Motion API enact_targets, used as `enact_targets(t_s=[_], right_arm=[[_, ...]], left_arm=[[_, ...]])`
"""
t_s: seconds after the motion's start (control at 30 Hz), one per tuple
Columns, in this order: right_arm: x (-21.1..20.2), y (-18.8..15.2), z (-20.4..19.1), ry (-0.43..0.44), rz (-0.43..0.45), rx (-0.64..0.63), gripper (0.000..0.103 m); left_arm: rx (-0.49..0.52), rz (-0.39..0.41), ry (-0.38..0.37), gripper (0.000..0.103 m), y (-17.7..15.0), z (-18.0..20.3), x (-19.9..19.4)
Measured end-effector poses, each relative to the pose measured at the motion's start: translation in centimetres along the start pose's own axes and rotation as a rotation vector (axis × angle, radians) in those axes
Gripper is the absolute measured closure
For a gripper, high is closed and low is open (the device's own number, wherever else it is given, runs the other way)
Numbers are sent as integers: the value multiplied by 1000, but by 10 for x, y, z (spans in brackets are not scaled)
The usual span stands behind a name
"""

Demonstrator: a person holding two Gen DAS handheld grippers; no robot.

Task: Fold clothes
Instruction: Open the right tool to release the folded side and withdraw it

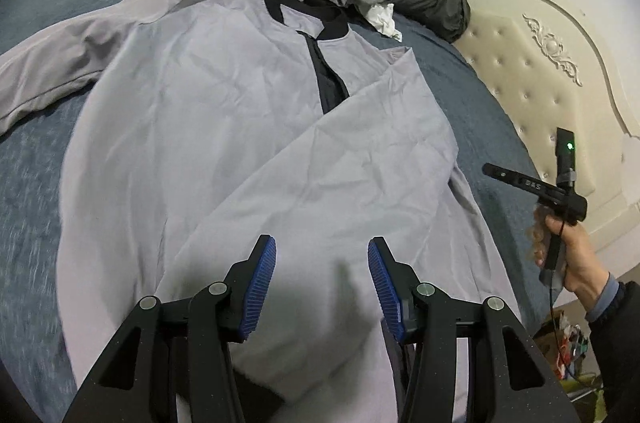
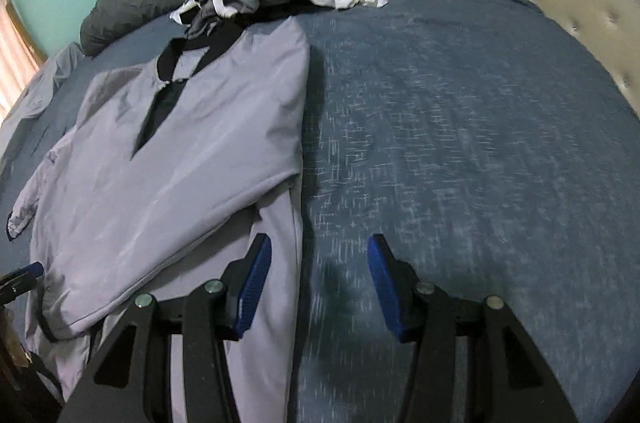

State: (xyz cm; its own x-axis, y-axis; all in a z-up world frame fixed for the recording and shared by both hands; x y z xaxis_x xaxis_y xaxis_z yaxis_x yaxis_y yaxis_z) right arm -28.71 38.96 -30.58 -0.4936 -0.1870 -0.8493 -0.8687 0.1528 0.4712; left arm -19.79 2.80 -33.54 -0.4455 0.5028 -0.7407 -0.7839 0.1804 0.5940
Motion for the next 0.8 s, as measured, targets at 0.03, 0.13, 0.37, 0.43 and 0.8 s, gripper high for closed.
enact_targets(t_s=[0.03, 0.13, 0.37, 0.43, 0.8], right_arm=[[7, 2, -1, 3, -3, -10, 52], [26, 7, -6, 1, -21, -44, 52], [59, 15, -16, -5, -42, -91, 52], [63, 21, -14, -14, -23, -80, 52], [79, 45, -10, -66, 51, -40, 69]], left_arm=[[8, 0, -1, 49, 2, -1, 4], [14, 3, -12, 46, 6, -6, 14], [14, 9, -42, 45, 5, -14, 34], [15, 4, -38, 45, 0, -17, 39], [47, -24, -11, 45, -14, -18, 55]])
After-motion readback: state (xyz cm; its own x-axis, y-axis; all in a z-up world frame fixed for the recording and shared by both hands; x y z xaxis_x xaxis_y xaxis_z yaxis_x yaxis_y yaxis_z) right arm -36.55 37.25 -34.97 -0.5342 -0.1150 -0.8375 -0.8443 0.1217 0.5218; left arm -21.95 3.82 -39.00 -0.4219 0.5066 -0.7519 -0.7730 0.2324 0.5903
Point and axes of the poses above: each gripper's, at about its wrist camera, not at the fingertips, and x roughly the way its jaws point, z to its right, y to its top, the point moved 5 cm from there along x, roughly the way its jaws point, and after that the axes turned 14 degrees about x, right-handed, at the moved point
